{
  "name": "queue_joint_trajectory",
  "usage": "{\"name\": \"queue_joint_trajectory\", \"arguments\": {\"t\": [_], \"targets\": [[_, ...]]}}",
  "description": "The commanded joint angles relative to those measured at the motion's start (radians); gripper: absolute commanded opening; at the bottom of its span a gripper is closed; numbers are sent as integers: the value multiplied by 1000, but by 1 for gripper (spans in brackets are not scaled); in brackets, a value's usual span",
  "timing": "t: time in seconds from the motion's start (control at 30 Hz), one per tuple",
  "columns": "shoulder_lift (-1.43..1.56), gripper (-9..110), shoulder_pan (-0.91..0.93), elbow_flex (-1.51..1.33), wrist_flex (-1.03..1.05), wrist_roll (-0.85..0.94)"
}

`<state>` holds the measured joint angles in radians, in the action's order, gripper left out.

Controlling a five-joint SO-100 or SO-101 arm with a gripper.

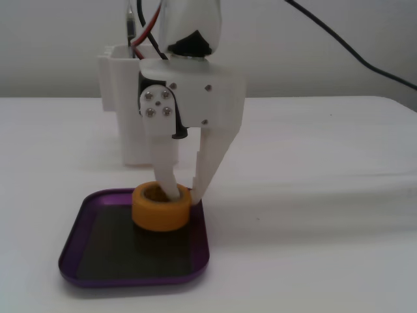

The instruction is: Remove the yellow tape from the box.

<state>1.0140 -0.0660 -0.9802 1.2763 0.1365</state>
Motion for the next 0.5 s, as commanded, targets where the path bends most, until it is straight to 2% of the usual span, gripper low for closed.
{"name": "queue_joint_trajectory", "arguments": {"t": [0.0, 0.47], "targets": [[26, -1, 0, 21, 5, -5], [325, -1, -6, 204, 276, -5]]}}
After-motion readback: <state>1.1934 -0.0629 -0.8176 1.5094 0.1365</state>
